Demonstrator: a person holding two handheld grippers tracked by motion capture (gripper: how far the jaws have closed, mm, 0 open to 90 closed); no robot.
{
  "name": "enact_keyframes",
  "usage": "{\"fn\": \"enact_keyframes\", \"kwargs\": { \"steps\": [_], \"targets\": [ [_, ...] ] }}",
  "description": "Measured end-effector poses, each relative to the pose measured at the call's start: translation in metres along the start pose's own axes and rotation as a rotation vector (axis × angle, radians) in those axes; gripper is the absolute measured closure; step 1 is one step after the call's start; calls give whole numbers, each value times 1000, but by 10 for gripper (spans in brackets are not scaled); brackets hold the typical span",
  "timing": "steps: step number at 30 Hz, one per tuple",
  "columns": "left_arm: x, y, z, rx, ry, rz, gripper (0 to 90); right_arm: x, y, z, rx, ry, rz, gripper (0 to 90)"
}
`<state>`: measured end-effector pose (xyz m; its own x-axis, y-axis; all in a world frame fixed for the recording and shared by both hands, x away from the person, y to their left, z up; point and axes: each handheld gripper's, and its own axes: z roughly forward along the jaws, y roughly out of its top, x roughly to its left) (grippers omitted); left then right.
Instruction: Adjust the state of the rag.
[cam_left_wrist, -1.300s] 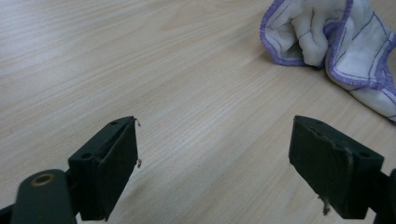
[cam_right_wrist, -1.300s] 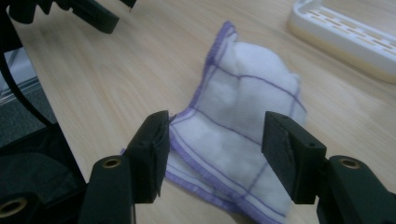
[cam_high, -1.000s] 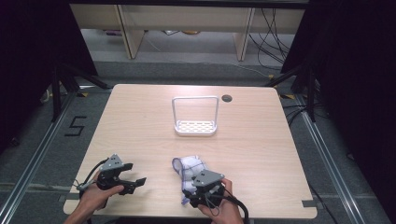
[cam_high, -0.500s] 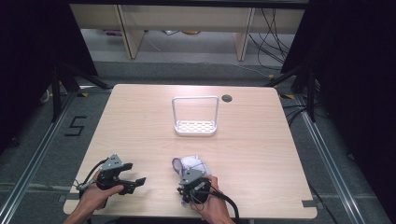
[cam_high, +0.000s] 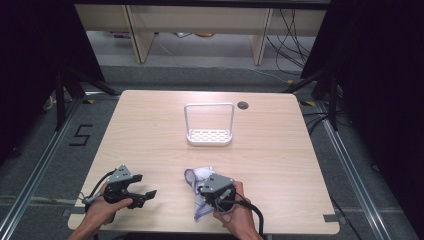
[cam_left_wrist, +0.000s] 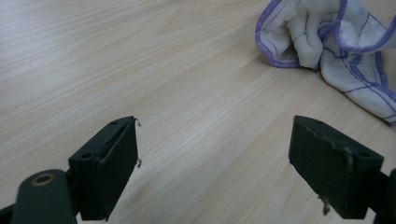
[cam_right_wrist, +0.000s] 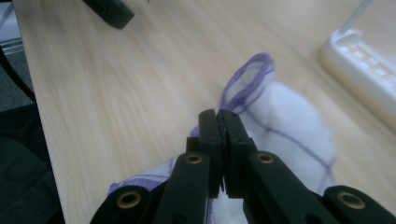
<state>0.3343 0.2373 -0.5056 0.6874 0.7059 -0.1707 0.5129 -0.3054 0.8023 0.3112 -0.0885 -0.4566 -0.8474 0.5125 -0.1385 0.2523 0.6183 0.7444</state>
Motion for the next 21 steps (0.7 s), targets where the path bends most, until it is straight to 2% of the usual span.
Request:
{"fn": "enact_keyframes", "kwargs": {
  "steps": [2, 3, 4, 7, 8, 9, 10, 11, 12, 13, 14, 16, 17, 18, 19, 20, 21],
  "targets": [
    [-3, 3, 6, -2, -9, -5, 152, -8, 3, -14, -29, -17, 21, 894],
    [-3, 3, 6, -2, -9, -5, 154, -8, 3, -14, -29, -17, 21, 894],
    [-6, 6, 13, 1, -22, 7, 156, -16, 3, -23, -48, -27, 30, 894],
    [-11, 10, 22, 6, -32, 30, 164, -23, 2, -29, -62, -41, 53, 894],
    [-15, 15, 33, -3, -64, 30, 185, -28, 2, -35, -74, -44, 62, 894],
    [-15, 15, 33, -3, -64, 30, 204, -28, 2, -35, -74, -44, 62, 894],
    [-17, 19, 39, 2, -71, 47, 225, -32, 3, -39, -93, -54, 64, 894],
    [-22, 25, 48, -17, -76, 73, 254, -33, 4, -41, -86, -59, 72, 894],
    [-22, 25, 48, -17, -76, 73, 280, -35, 5, -42, -93, -55, 63, 894],
    [-24, 28, 52, -14, -79, 89, 280, -35, 5, -42, -93, -55, 63, 894],
    [-28, 34, 61, -15, -93, 99, 294, -36, 5, -46, -97, -62, 82, 894],
    [-31, 36, 66, -17, -95, 97, 303, -38, 5, -47, -100, -58, 71, 894],
    [-31, 38, 69, -13, -96, 111, 323, -39, 5, -49, -99, -64, 89, 894],
    [-32, 41, 76, -8, -102, 111, 354, -43, 5, -51, -113, -69, 80, 894],
    [-32, 41, 76, -8, -102, 111, 360, -43, 5, -51, -113, -69, 80, 894],
    [-31, 42, 80, -7, -111, 107, 360, -44, 5, -53, -114, -73, 100, 894],
    [-31, 44, 83, -6, -116, 98, 380, -48, 6, -57, -123, -74, 93, 894]
  ]
}}
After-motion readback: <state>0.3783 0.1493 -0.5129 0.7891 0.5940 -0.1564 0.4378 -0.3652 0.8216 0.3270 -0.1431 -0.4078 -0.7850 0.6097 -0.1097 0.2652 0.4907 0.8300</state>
